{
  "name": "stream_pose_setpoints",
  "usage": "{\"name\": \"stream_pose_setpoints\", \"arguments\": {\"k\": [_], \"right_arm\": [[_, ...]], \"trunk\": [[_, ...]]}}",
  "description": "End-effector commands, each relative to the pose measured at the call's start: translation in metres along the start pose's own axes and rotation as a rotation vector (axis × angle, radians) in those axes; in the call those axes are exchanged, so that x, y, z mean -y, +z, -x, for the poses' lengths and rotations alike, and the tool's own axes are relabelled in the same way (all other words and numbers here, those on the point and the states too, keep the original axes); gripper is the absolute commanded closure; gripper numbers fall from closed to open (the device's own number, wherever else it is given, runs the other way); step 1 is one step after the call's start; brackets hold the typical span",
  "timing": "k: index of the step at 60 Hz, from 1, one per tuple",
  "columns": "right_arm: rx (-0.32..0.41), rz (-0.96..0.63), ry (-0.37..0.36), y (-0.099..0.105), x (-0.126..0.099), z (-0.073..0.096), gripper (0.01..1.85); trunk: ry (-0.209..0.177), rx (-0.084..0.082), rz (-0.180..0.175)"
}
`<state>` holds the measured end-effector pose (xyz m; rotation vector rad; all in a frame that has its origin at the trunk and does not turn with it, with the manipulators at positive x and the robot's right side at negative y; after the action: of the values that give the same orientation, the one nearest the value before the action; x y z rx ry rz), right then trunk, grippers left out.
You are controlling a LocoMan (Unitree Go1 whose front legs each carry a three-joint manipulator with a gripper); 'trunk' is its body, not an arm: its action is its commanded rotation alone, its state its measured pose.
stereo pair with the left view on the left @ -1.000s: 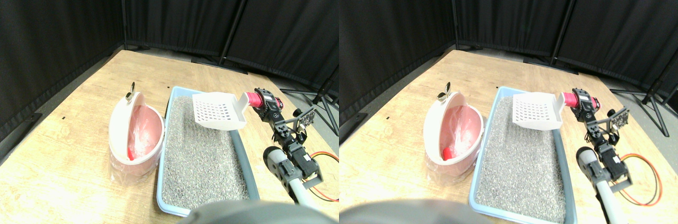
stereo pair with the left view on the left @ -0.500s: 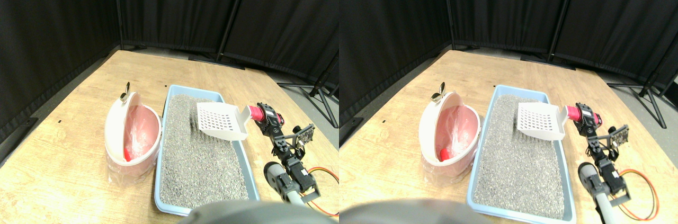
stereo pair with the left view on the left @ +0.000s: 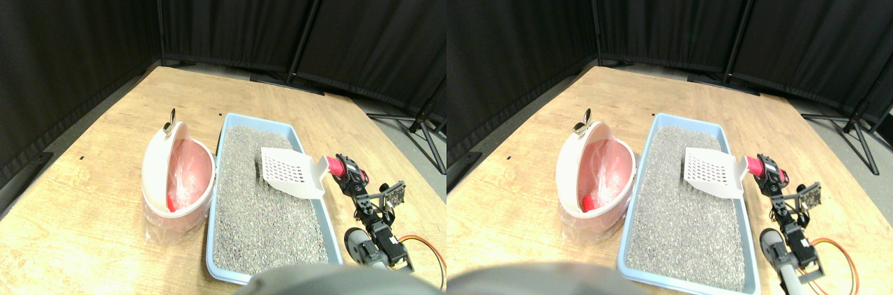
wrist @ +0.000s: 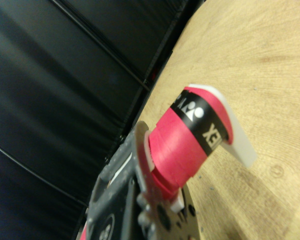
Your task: Scoop (unimanual)
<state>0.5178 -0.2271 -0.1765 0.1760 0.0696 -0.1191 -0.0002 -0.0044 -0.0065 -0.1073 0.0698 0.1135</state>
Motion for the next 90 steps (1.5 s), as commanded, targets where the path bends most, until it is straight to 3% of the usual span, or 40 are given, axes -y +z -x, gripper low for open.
{"name": "stream_pose_setpoints", "arguments": {"k": [1,4,12,15,37,47,48,53,54,55,61,79,90], "right_arm": [[0.023,-0.019,0.001,-0.004,0.000,0.001,1.81],[-0.022,-0.041,-0.047,-0.006,-0.001,0.004,1.81],[-0.072,-0.097,0.049,-0.016,0.000,0.004,1.81],[-0.075,-0.107,0.049,-0.017,0.000,0.003,1.81],[-0.173,-0.083,-0.045,-0.036,0.009,-0.002,1.81],[-0.293,-0.100,-0.126,-0.037,0.013,-0.001,1.81],[-0.337,-0.097,-0.156,-0.037,0.014,-0.001,1.69],[-0.375,-0.091,-0.187,-0.035,0.016,0.000,1.44],[-0.408,-0.096,-0.200,-0.032,0.017,0.001,1.18],[-0.421,-0.100,-0.211,-0.030,0.017,0.003,1.08],[-0.459,-0.105,-0.221,-0.021,0.016,0.008,0.74],[-0.491,-0.131,-0.176,-0.010,0.021,0.022,0.50],[-0.471,-0.120,-0.108,-0.007,0.025,0.031,0.50]], "trunk": [[0.012,0.002,0.024],[0.014,0.002,0.027],[0.021,-0.001,0.035],[0.025,-0.002,0.039],[0.031,0.001,0.041],[0.024,-0.004,0.031],[0.023,-0.003,0.031],[0.022,-0.004,0.028],[0.021,-0.003,0.027],[0.021,-0.004,0.026],[0.015,-0.008,0.022],[0.012,-0.010,0.015],[0.010,-0.011,0.013]]}}
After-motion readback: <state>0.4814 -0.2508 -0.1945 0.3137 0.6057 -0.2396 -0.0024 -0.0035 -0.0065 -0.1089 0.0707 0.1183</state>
